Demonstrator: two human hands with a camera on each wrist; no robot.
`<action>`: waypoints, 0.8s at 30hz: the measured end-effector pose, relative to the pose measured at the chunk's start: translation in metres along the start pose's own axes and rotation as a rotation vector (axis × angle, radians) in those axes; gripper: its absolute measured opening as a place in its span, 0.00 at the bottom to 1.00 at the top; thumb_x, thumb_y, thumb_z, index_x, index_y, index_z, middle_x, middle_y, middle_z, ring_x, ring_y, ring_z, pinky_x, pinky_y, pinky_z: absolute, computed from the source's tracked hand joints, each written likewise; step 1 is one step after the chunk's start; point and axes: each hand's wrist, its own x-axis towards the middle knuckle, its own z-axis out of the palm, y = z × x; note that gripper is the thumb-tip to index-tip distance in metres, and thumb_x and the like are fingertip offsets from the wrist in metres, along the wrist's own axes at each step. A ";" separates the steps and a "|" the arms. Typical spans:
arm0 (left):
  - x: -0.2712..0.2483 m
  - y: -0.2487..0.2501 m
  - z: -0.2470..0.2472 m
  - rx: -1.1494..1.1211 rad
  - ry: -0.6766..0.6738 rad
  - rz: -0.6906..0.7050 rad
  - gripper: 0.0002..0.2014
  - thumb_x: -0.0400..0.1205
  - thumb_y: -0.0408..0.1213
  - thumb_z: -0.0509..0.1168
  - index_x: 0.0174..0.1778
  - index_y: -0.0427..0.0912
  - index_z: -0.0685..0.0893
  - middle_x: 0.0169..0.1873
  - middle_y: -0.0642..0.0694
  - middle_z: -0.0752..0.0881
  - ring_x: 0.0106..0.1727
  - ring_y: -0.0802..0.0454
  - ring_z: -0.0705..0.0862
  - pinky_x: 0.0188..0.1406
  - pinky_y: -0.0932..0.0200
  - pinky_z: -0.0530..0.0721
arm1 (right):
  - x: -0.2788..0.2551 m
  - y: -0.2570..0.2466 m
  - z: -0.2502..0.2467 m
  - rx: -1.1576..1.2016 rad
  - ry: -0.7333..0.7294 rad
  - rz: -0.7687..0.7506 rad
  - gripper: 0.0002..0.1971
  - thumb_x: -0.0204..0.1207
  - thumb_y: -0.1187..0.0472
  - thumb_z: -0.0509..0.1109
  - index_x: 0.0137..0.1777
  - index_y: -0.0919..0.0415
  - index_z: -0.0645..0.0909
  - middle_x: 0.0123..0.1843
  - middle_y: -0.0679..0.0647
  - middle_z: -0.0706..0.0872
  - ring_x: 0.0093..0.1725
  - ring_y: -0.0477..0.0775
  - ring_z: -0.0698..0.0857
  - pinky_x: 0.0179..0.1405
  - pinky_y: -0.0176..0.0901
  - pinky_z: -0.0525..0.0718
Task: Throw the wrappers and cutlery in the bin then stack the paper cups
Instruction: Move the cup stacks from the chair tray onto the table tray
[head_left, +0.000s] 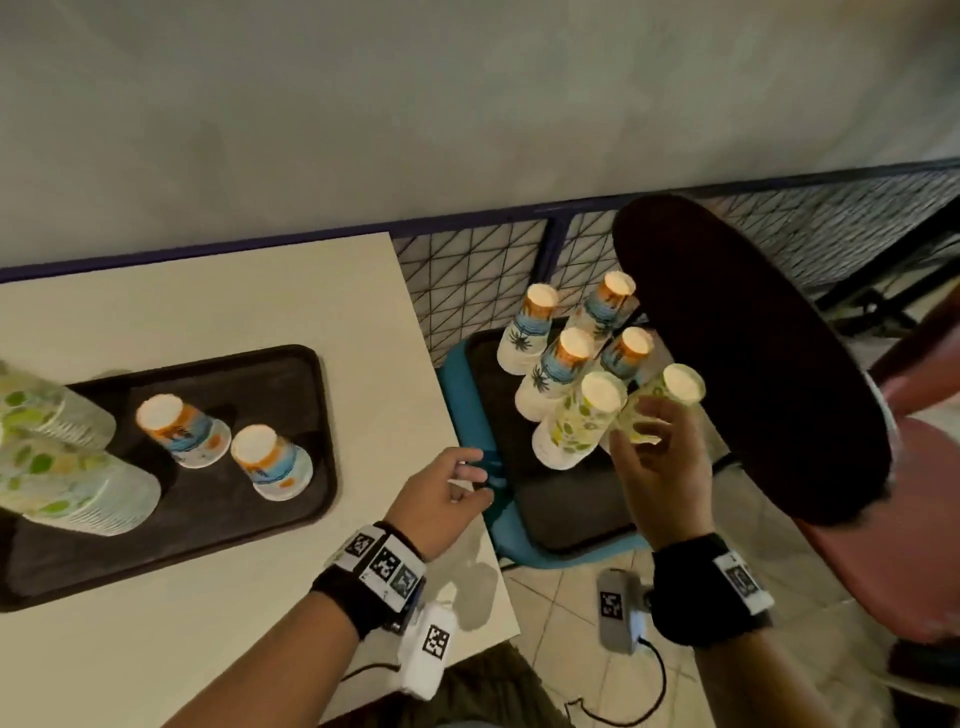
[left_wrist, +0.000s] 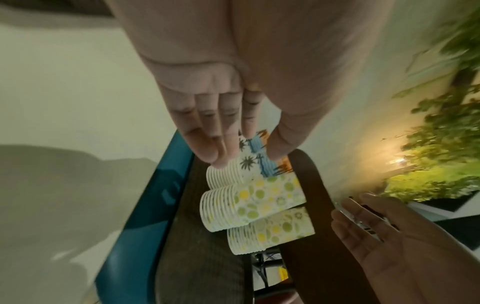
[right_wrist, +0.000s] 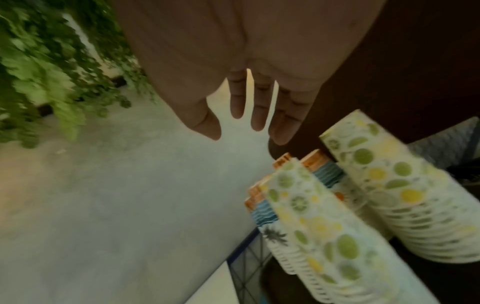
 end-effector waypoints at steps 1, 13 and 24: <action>0.016 0.002 0.014 -0.009 -0.008 -0.038 0.21 0.80 0.42 0.74 0.67 0.58 0.79 0.58 0.55 0.87 0.48 0.53 0.89 0.61 0.46 0.89 | 0.009 0.015 -0.003 -0.021 0.002 0.020 0.22 0.75 0.59 0.79 0.65 0.51 0.75 0.61 0.51 0.82 0.55 0.52 0.86 0.48 0.57 0.91; 0.134 -0.017 0.109 -0.113 -0.006 -0.377 0.43 0.77 0.43 0.76 0.88 0.47 0.63 0.81 0.39 0.73 0.77 0.39 0.78 0.76 0.37 0.79 | 0.066 0.078 0.042 0.136 -0.279 0.150 0.37 0.62 0.49 0.87 0.69 0.45 0.71 0.67 0.45 0.82 0.68 0.45 0.80 0.72 0.50 0.80; 0.147 -0.027 0.130 -0.061 0.024 -0.354 0.45 0.57 0.62 0.71 0.70 0.44 0.82 0.64 0.41 0.89 0.67 0.40 0.86 0.71 0.36 0.83 | 0.048 0.103 0.027 0.206 -0.257 0.262 0.35 0.70 0.55 0.84 0.73 0.40 0.71 0.65 0.38 0.83 0.65 0.35 0.80 0.64 0.35 0.80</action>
